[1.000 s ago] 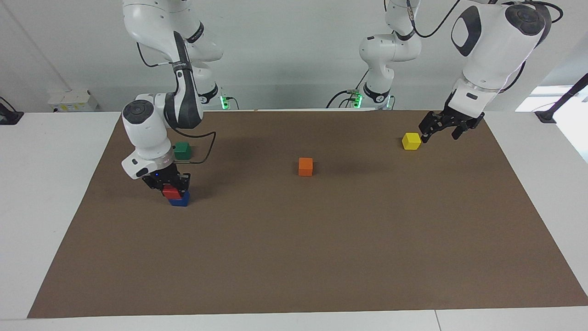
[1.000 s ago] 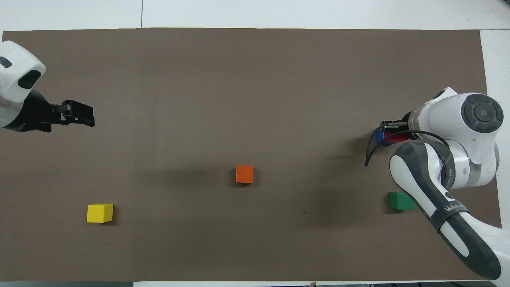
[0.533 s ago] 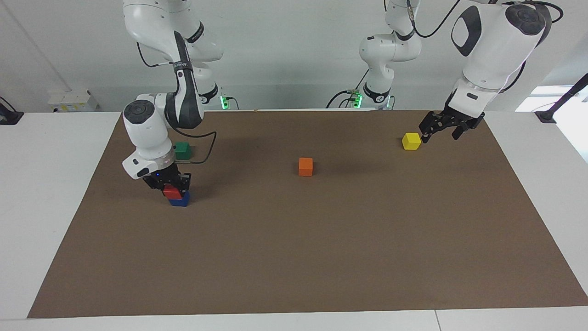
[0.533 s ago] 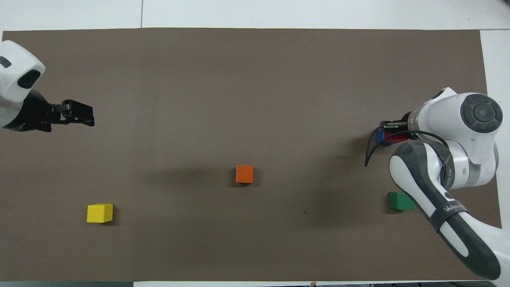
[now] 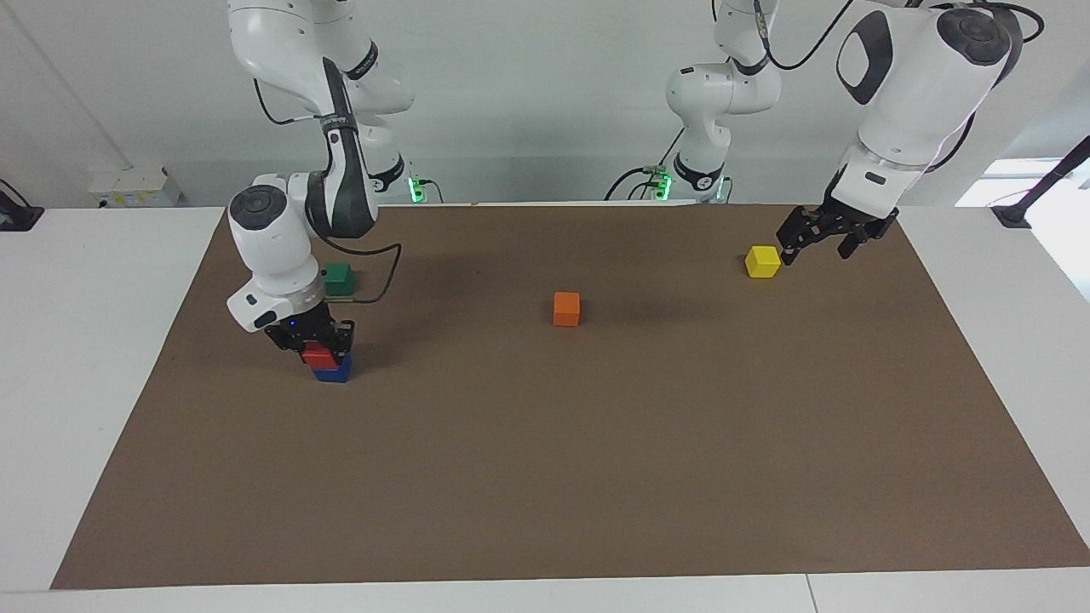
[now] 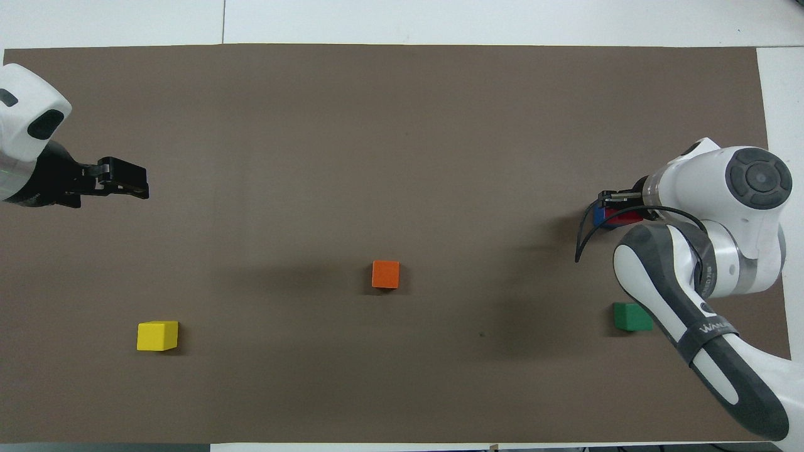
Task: Transfer red block to right arm and stack on blue block
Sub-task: 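Open the right gripper and withdraw it from the stack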
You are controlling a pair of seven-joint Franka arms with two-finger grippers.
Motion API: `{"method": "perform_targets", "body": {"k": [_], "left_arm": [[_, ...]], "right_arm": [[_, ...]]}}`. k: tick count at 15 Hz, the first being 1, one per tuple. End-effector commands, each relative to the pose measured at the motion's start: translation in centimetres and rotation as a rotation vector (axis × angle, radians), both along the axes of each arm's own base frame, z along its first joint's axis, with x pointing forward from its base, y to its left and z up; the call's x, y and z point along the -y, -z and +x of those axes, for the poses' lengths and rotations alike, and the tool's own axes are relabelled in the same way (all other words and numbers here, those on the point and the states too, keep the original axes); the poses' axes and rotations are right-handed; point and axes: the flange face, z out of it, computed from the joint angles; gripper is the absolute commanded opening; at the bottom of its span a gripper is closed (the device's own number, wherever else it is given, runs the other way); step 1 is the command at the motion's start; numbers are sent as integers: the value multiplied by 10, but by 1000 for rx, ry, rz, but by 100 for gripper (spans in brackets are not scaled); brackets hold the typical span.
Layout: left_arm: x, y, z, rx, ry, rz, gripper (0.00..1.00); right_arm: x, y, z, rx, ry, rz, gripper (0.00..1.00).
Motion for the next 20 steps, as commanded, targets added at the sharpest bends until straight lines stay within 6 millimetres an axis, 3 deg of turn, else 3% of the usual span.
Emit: {"method": "perform_targets", "body": {"k": [1,3,5,9,12,15,17,20], "left_arm": [[1,-2,3,7,8,4,100],[1,-3,3,8,8,2,100],[0,-3,3,8,5,2,100],[1,-2,3,5,6,1,100],[1,-3,3,8,10,3,100],[2,-3,2,8,11,3,100],[2,-3,3,10,11,2,100],[2,-3,2,8,11,3,100]], "right_arm": [[1,1,0,3,-5,-15,100],[2,-1,2,-9,1,-12,100],[6,-24,11,-44,12,-11,100],[2,-122,24,-93,53,42,100],[-5,-196,8,-110,66,97,100],[-10,-254,-14,-149,62,147,100],[-7,-280,-24,-193,31,152,100],[3,-294,-32,-183,30,152,100]]}}
